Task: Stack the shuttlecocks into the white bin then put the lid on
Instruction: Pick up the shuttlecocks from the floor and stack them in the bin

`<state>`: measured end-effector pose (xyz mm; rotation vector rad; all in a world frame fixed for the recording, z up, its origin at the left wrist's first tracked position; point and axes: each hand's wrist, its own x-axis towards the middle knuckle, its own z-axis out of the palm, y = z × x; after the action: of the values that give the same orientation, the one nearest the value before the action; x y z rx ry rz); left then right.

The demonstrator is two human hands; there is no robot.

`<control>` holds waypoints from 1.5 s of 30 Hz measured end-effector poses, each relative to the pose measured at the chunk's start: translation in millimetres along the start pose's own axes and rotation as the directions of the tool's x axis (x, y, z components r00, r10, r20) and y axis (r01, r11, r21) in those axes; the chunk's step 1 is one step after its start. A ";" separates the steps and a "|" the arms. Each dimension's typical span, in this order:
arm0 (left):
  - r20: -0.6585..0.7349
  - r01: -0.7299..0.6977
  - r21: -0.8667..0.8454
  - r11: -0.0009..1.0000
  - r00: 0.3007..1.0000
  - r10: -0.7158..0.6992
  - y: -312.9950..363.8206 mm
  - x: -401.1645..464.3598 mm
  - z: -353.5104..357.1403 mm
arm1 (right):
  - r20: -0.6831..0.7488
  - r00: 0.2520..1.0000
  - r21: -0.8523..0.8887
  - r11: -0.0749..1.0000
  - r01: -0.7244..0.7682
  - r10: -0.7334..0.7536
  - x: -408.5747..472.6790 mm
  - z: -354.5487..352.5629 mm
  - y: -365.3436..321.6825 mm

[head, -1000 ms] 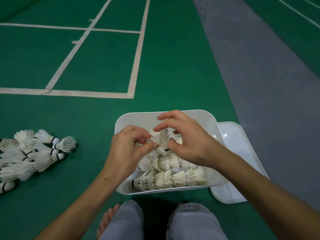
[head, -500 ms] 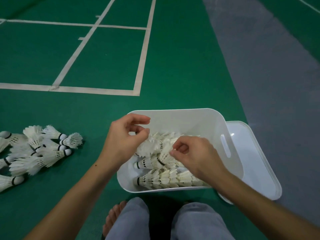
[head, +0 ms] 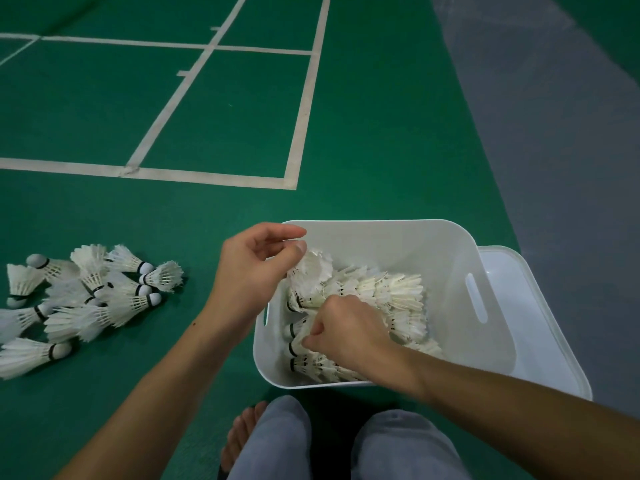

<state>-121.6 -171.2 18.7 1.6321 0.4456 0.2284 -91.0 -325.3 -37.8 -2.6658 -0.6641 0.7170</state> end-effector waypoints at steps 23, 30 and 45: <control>0.073 0.167 0.048 0.985 0.983 -0.170 -13.4 -9.6 16.8 | -0.317 0.907 0.034 0.953 0.302 -0.276 -29.8 -40.0 29.7; 0.194 0.299 0.158 0.941 0.925 -0.326 -18.7 -10.3 10.8 | -0.292 0.883 -0.082 0.929 0.360 -0.368 -30.5 -29.2 34.0; 0.394 0.036 0.778 0.628 0.750 -0.531 -37.1 17.8 24.9 | 0.119 0.949 -0.149 0.940 0.307 -0.291 0.2 -19.0 30.9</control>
<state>-101.1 -184.2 -22.8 2.2551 0.3186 -0.8478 -69.8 -354.5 -34.3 -2.5999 -1.1735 0.7332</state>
